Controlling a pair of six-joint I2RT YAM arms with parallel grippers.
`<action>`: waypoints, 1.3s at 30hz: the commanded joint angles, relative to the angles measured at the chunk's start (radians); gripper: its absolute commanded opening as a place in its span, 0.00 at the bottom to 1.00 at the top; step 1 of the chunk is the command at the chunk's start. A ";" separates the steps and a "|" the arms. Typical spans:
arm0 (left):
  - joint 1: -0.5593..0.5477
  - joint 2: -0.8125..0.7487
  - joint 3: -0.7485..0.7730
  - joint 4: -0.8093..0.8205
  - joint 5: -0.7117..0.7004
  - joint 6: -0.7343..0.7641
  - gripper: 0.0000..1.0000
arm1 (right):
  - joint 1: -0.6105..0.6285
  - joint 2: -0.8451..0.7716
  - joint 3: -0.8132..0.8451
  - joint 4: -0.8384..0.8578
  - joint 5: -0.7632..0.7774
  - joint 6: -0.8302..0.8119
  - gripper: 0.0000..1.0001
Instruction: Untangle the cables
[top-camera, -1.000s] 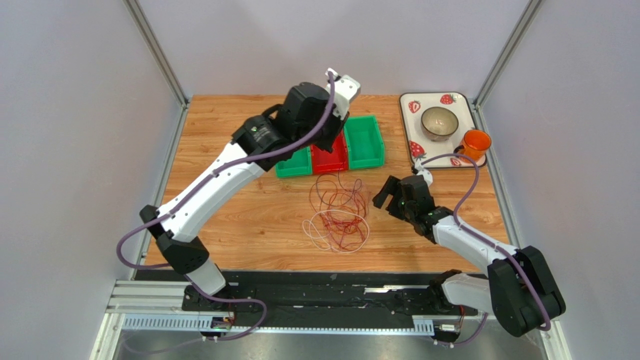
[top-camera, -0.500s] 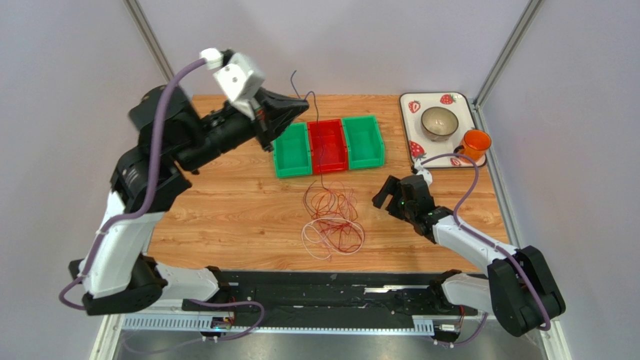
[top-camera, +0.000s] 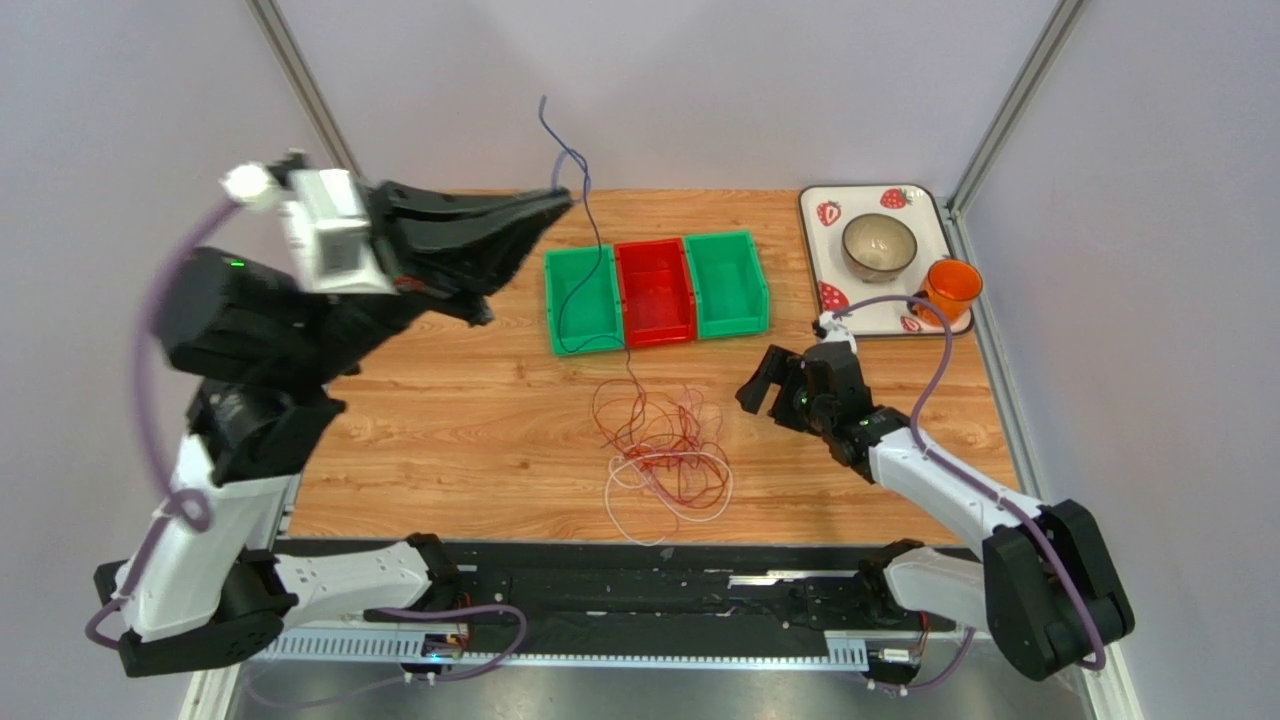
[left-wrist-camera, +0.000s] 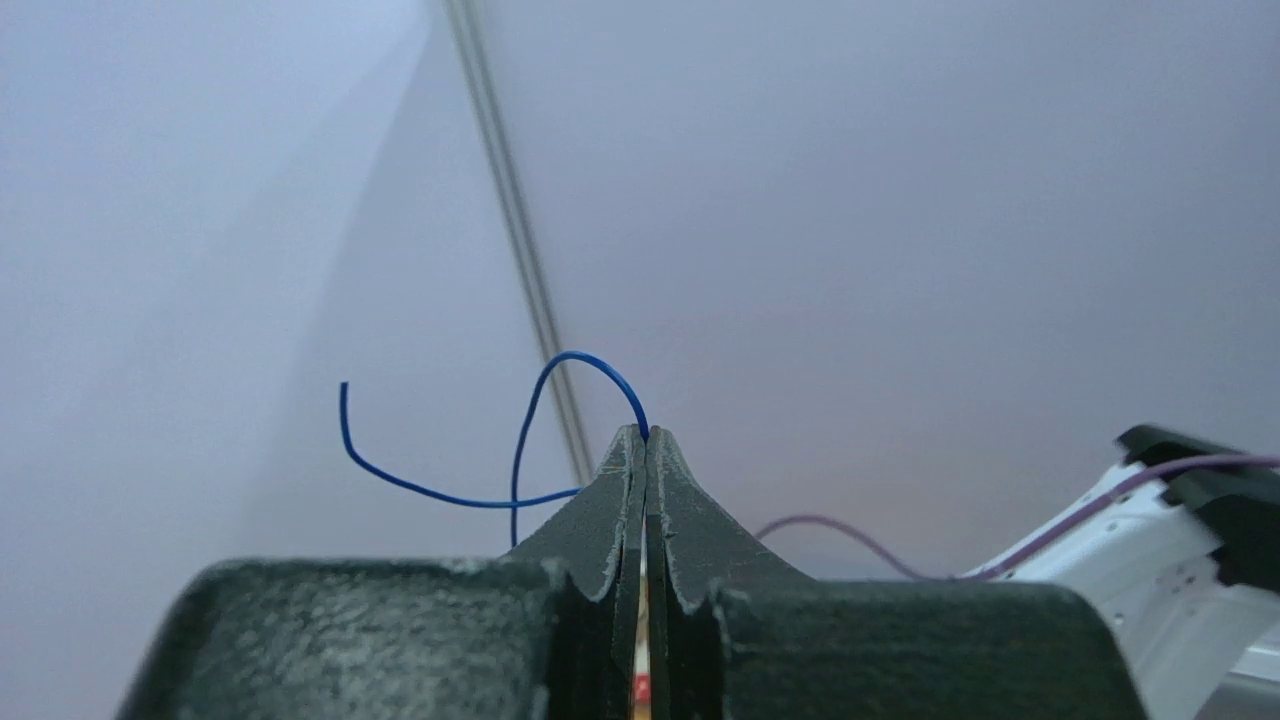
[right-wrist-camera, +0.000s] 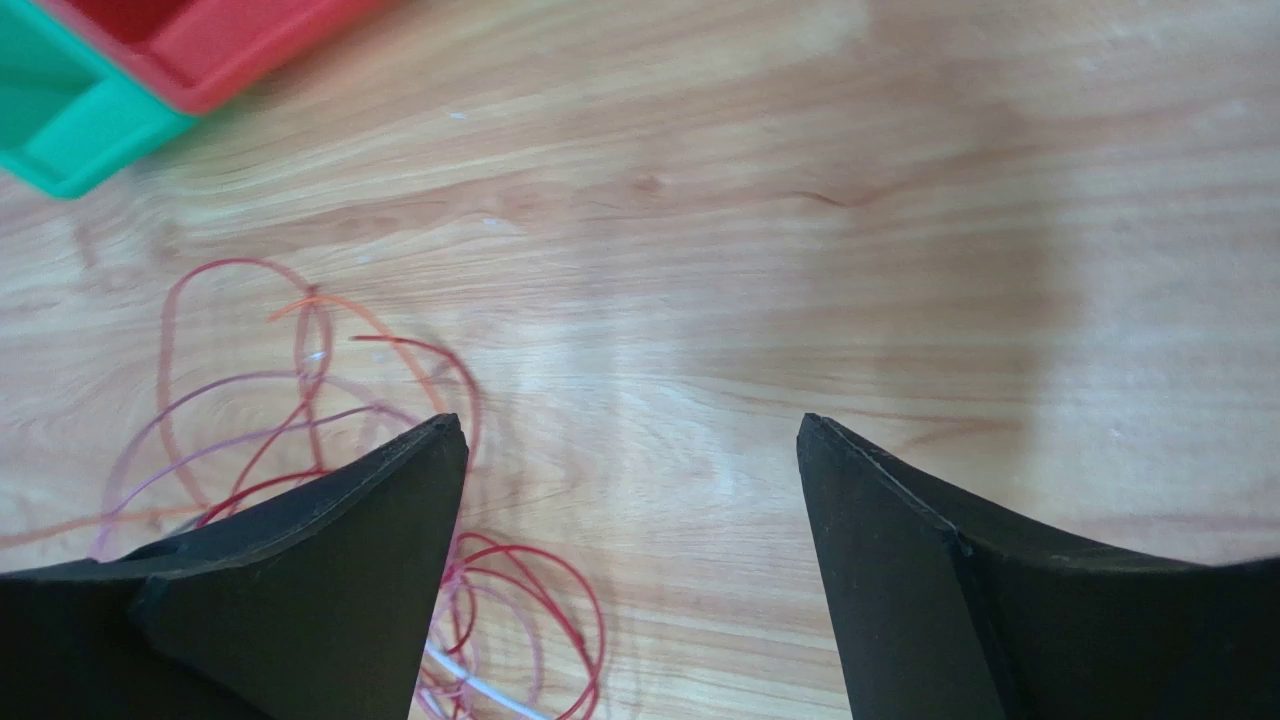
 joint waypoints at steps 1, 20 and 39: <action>-0.001 -0.044 -0.298 0.090 -0.237 -0.026 0.00 | -0.003 -0.106 0.107 -0.012 -0.132 -0.114 0.86; 0.103 -0.258 -1.037 0.349 -0.335 -0.298 0.00 | 0.033 0.186 0.400 -0.099 -0.263 -0.091 0.85; 0.163 -0.276 -1.258 0.452 -0.342 -0.381 0.00 | 0.197 0.702 0.839 -0.342 -0.055 -0.281 0.81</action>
